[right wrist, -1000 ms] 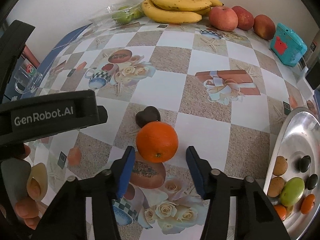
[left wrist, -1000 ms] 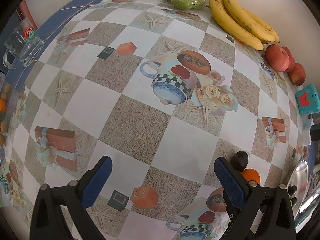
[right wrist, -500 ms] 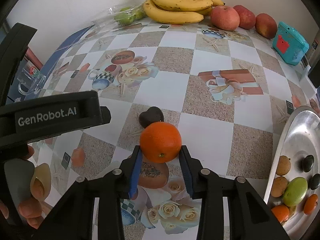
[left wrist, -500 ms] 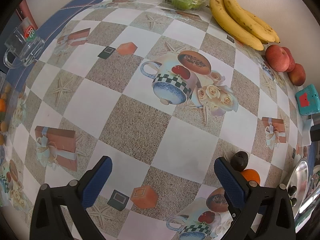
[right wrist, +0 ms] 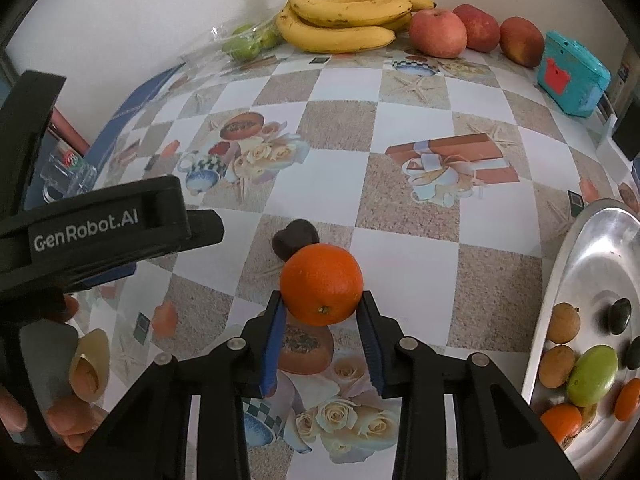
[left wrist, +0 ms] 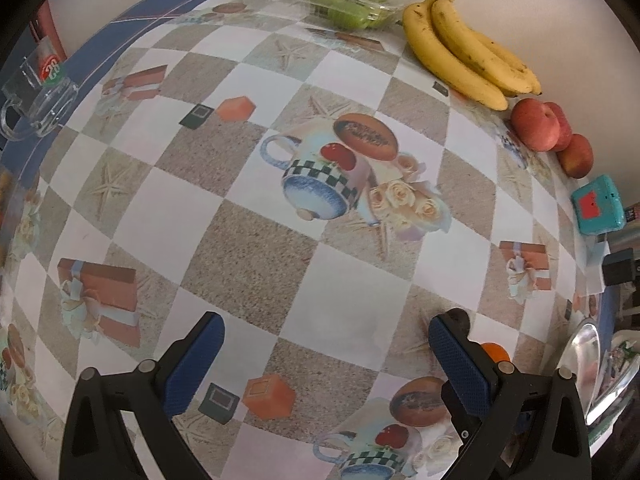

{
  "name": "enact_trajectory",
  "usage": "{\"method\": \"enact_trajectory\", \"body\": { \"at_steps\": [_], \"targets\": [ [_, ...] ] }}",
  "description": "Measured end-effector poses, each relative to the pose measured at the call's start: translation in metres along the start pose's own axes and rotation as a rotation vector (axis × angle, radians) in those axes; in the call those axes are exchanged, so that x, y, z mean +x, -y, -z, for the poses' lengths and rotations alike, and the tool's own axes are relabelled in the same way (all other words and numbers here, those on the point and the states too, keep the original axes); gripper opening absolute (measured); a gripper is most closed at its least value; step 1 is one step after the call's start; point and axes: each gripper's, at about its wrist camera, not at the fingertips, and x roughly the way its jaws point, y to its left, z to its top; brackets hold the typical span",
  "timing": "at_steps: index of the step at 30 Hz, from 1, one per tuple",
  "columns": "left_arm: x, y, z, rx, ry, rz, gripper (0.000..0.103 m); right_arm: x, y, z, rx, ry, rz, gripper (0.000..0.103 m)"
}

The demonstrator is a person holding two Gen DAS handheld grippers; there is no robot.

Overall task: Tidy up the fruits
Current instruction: 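Close the left gripper on the dark plum while the right gripper holds the mandarin, then carry the held mandarin and plum in both grippers over the steel bowl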

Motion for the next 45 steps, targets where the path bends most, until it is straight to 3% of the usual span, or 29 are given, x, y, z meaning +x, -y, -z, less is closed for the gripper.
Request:
{"method": "enact_trajectory", "body": {
  "at_steps": [8,14,18,19,23,25,29,37,45],
  "targets": [
    [0.001,0.020,0.002,0.033,0.008,0.072,0.100,-0.018,0.022,-0.002,0.058,0.041,0.011,0.037],
    [0.012,0.036,0.005,0.054,-0.017,0.157,0.089,-0.034,0.047,-0.003,0.123,0.076,0.020,0.037],
    [0.014,0.051,0.005,0.103,0.003,0.182,0.079,-0.042,0.057,-0.002,0.152,0.090,0.020,0.037],
    [0.014,0.053,0.006,0.111,0.007,0.186,0.073,-0.043,0.059,-0.002,0.156,0.092,0.020,0.037],
    [0.018,0.061,0.009,0.145,0.010,0.188,0.064,-0.047,0.063,-0.002,0.171,0.099,0.018,0.037],
    [0.020,0.062,0.010,0.154,0.004,0.193,0.053,-0.048,0.064,-0.002,0.173,0.100,0.017,0.037],
    [0.023,0.066,0.012,0.174,0.007,0.178,0.048,-0.049,0.064,-0.001,0.172,0.102,0.015,0.037],
    [0.024,0.070,0.013,0.187,0.008,0.175,0.028,-0.050,0.063,-0.001,0.172,0.105,0.008,0.037],
    [0.023,0.069,0.012,0.182,0.009,0.184,0.026,-0.051,0.063,0.000,0.171,0.108,0.004,0.037]
  ]
}}
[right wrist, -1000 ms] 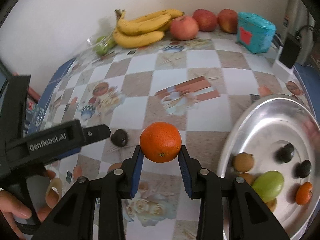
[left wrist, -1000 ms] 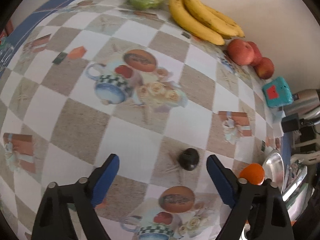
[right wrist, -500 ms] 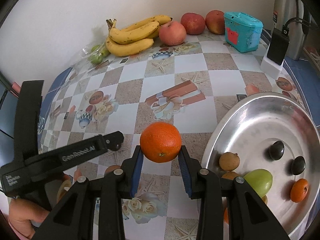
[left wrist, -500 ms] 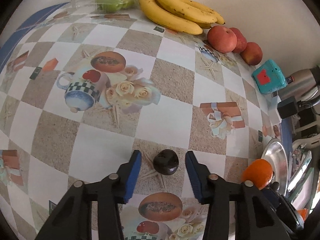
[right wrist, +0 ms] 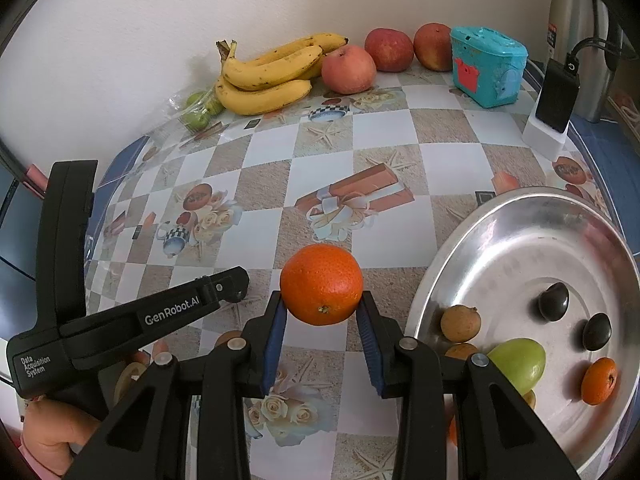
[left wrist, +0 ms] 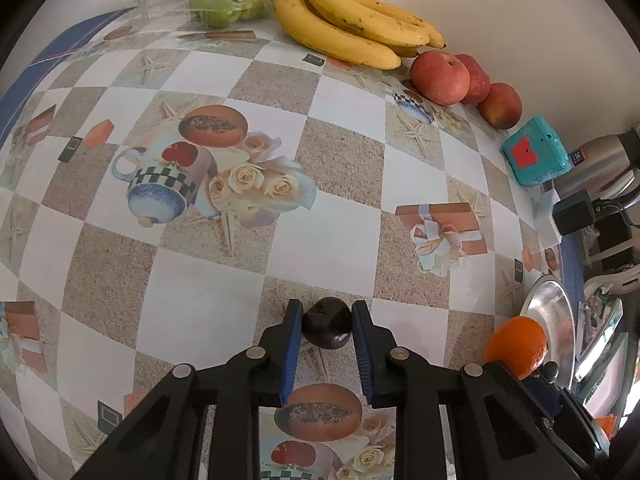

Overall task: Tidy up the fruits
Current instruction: 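Carry the held mandarin and plum in both grippers over the steel bowl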

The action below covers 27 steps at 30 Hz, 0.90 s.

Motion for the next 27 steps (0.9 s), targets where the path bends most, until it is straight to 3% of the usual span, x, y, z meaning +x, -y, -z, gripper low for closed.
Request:
{"method": "enact_trajectory", "body": {
  "at_steps": [9,18,27],
  "targets": [
    [-0.027,0.006,-0.005,-0.002,0.059,0.053,0.026,-0.009,0.004,-0.001,0.018,0.019,-0.001,0.037],
    [-0.065,0.032,-0.001,0.056,0.145,0.108,0.026,-0.038,0.016,-0.004,0.063,0.082,0.028,0.037],
    [-0.067,0.081,0.022,0.188,0.123,0.156,0.026,-0.052,0.066,0.002,0.195,0.098,0.109,0.037]
  ]
}}
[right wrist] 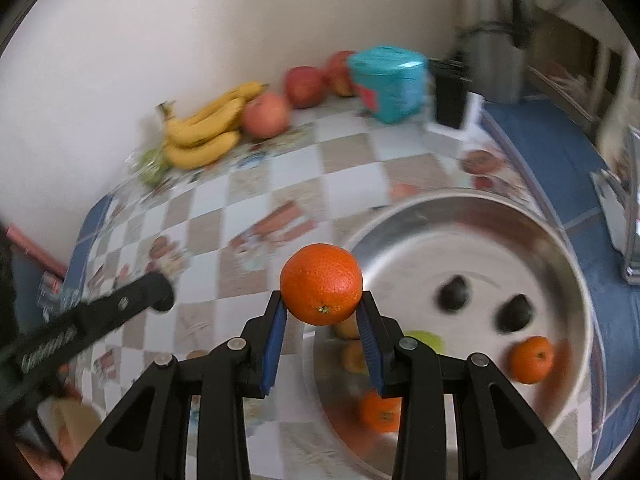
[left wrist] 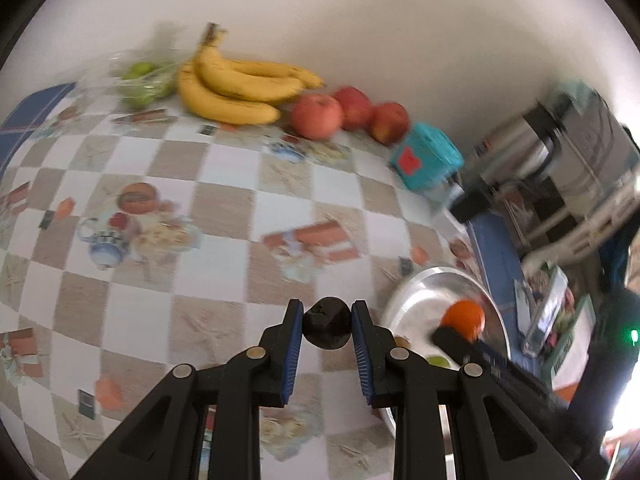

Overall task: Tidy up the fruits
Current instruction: 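Carry the held mandarin and plum in both grippers over the steel bowl, then open both grippers to drop the mandarin and plum into the steel bowl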

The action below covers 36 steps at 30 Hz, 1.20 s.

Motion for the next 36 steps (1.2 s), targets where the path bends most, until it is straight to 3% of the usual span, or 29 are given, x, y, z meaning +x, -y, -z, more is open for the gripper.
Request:
{"method": "enact_trajectory", "body": {
  "at_steps": [6,13,25,36],
  "targets": [
    [0.014,0.043,0.016,0.106,-0.040,0.049,0.026,-0.007,0.049,-0.002,0.109,0.014,0.060,0.037],
    [0.029,0.069,0.029,0.167,-0.074,0.041,0.026,-0.013,0.087,-0.003,0.190,0.044,0.101,0.037],
    [0.062,0.079,0.042,0.214,-0.121,-0.028,0.026,0.009,0.104,-0.009,0.161,0.060,0.122,0.037],
    [0.077,0.083,0.045,0.228,-0.131,-0.064,0.027,0.032,0.116,-0.011,0.159,0.021,0.152,0.038]
  ]
}}
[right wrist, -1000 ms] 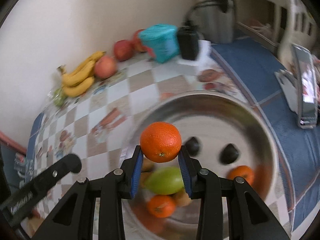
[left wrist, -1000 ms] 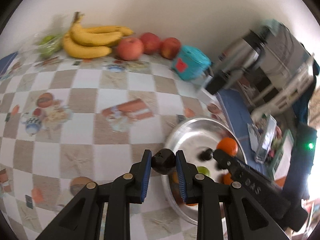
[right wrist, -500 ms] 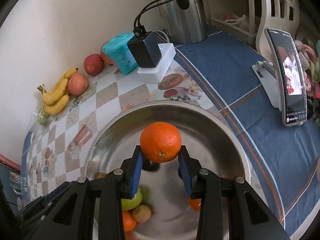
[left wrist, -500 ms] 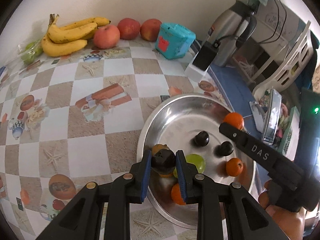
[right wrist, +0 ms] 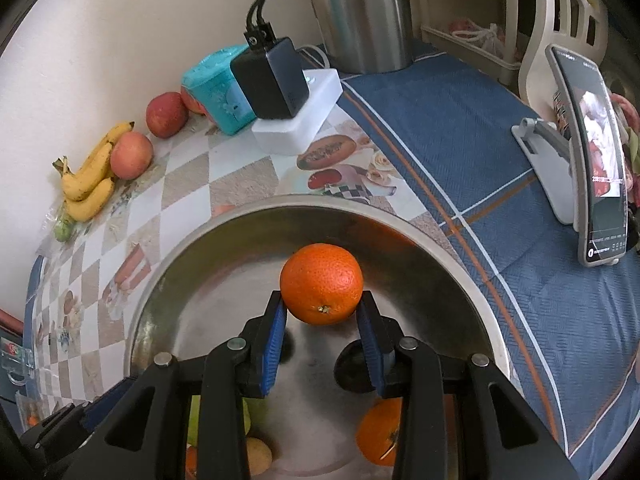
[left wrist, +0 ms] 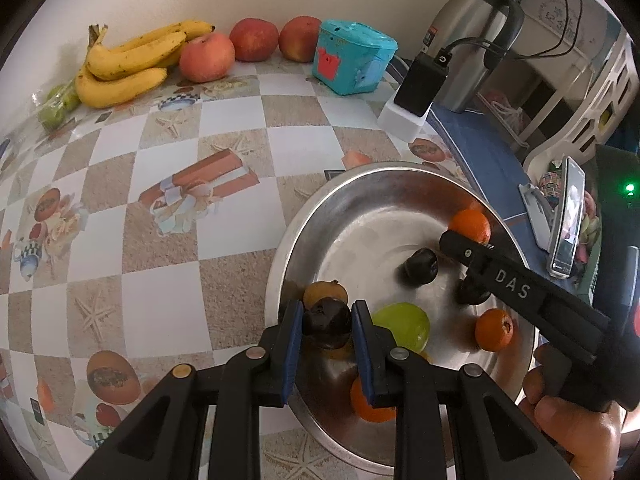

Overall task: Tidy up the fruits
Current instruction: 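Open both grippers to drop the mandarin and plum into the steel bowl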

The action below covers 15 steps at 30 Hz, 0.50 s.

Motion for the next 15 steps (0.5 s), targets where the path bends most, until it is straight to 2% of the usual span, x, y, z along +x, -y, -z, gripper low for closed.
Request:
{"method": "enact_trajectory", "body": {
  "at_steps": [11,15],
  "targets": [
    [-0.0007,0.0002,-0.0001,-0.002,-0.003,0.001,0.029,-0.0026,0.0052,-0.0013,0.013,0.012,0.001,0.038],
    [-0.0008,-0.0009,-0.0004,-0.018,-0.014,0.020,0.036,-0.0062,0.0047,-0.0018,0.012,0.017,0.005,0.039]
  ]
}}
